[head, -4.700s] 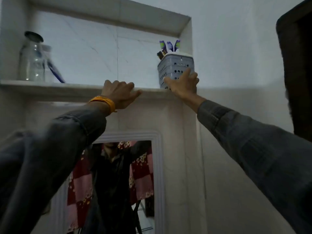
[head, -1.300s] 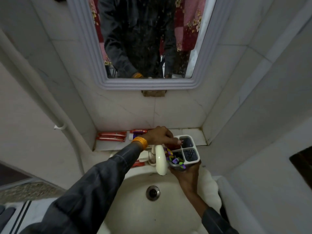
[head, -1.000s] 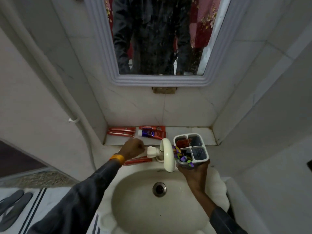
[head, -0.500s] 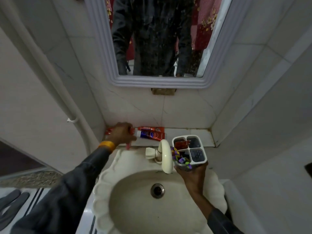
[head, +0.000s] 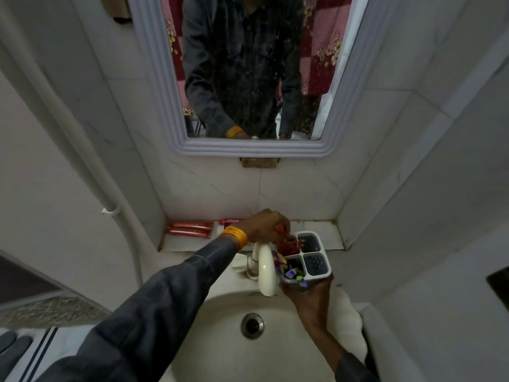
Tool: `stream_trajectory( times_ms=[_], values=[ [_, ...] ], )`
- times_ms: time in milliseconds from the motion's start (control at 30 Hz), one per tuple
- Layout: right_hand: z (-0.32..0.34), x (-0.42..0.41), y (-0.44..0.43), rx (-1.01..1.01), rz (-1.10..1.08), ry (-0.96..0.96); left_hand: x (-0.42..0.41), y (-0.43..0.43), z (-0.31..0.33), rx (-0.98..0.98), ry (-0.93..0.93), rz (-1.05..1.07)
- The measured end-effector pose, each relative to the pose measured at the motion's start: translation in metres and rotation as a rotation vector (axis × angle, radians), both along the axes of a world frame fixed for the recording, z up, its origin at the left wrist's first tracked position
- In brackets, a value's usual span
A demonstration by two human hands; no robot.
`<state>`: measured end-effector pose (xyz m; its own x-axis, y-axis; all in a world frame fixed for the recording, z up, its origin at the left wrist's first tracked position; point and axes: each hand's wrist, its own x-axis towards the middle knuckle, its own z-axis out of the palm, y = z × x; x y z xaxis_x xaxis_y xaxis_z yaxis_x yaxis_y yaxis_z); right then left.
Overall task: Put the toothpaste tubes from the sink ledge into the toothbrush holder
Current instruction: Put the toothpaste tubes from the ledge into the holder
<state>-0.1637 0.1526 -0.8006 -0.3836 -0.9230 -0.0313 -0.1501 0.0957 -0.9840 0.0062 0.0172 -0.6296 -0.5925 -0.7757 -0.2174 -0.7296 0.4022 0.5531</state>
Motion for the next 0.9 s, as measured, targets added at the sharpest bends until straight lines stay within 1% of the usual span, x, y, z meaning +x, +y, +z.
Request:
stream_trajectory(
  times_ms=[100, 200, 333, 400, 467, 533, 600, 667, 767, 833, 900],
  values=[
    [0.003, 0.002, 0.0, -0.004, -0.002, -0.016, -0.01, -0.002, -0.009, -0.059, -0.112, -0.011],
    [0.001, 0.0, 0.0, 0.008, 0.005, 0.015, -0.019, -0.003, -0.007, -0.108, -0.124, -0.017],
    [-0.003, -0.004, -0.001, 0.021, 0.004, 0.057, -0.01, -0.005, -0.011, -0.047, -0.05, -0.007],
    [-0.005, -0.005, -0.001, 0.021, 0.016, 0.059, 0.009, -0.008, -0.021, 0.008, 0.053, 0.096],
    [-0.007, -0.004, -0.001, 0.014, 0.017, 0.021, 0.036, -0.011, -0.037, -0.032, 0.076, 0.233],
    [-0.005, -0.001, 0.0, -0.007, 0.024, -0.018, 0.067, -0.012, -0.061, -0.122, 0.004, 0.365],
    [-0.006, -0.001, 0.0, -0.02, 0.036, -0.033, 0.09, -0.009, -0.081, -0.135, -0.114, 0.434],
    [-0.009, -0.003, -0.001, -0.018, 0.041, -0.022, 0.097, -0.008, -0.095, -0.117, -0.204, 0.425],
    [-0.009, -0.004, 0.0, -0.023, 0.031, 0.021, 0.086, -0.012, -0.097, -0.131, -0.337, 0.354],
    [-0.007, -0.003, 0.0, -0.036, 0.032, 0.013, 0.076, -0.015, -0.098, -0.092, -0.361, 0.311],
    [-0.008, -0.003, 0.0, -0.039, 0.025, 0.006, 0.068, -0.015, -0.101, -0.026, -0.352, 0.315]
  ],
)
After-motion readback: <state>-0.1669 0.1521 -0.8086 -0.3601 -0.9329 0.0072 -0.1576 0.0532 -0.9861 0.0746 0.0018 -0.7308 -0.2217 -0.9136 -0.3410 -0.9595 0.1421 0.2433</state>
